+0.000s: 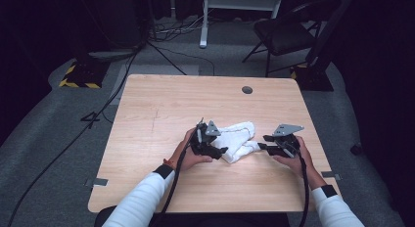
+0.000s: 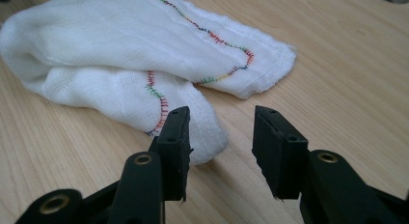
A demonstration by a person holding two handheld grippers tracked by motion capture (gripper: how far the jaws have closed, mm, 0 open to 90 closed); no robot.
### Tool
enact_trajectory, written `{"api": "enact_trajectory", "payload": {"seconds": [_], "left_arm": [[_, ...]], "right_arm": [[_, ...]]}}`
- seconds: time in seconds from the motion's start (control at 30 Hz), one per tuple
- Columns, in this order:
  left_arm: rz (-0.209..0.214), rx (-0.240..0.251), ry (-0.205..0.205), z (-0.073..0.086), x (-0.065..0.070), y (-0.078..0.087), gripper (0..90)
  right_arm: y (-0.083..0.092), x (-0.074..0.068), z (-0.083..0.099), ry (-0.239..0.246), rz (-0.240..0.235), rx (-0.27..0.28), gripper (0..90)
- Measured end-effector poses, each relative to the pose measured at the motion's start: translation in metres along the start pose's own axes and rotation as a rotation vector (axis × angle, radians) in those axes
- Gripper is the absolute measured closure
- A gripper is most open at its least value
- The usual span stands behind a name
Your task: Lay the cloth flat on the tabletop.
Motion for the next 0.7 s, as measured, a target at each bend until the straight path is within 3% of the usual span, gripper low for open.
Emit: {"api": "enact_trajectory", "payload": {"seconds": [0.1,0.17,0.27,0.37,0.47,0.5,0.57,0.7], "left_arm": [[0.017,0.001,0.005,-0.005,0.001,-0.009,27.4],[0.065,-0.006,-0.01,-0.008,0.004,-0.021,31.3],[0.07,-0.059,-0.028,-0.006,0.005,-0.031,39.6],[0.079,-0.065,-0.033,-0.004,0.004,-0.032,52.3],[0.07,-0.067,-0.08,-0.002,0.002,-0.024,68.9],[0.07,-0.067,-0.08,-0.002,0.002,-0.024,72.7],[0.062,-0.066,-0.115,-0.001,0.0,-0.017,77.1],[0.062,-0.068,-0.134,0.003,-0.003,0.004,79.0]], "right_arm": [[-0.003,0.003,0.002,-0.029,-0.022,-0.003,58.0],[-0.007,0.001,0.004,-0.041,-0.07,-0.012,58.0],[-0.013,-0.003,0.006,-0.001,-0.059,-0.054,58.0],[-0.018,-0.004,0.008,-0.009,-0.054,-0.068,59.1],[-0.02,-0.004,0.009,-0.006,-0.07,-0.073,69.9],[-0.02,-0.004,0.009,-0.006,-0.07,-0.073,69.9],[-0.017,-0.005,0.008,0.022,-0.054,-0.065,82.2],[-0.016,-0.005,0.008,0.033,-0.026,-0.063,85.0]]}}
Point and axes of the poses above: each handheld gripper's, and its own axes: y roughly backward along the jaws, z roughly out of its underside, x roughly to its right, the point moved 3 cm from there along -y, roughly forward along the jaws, and after that the axes turned 7 degrees about -y, right-handed, at the moved point
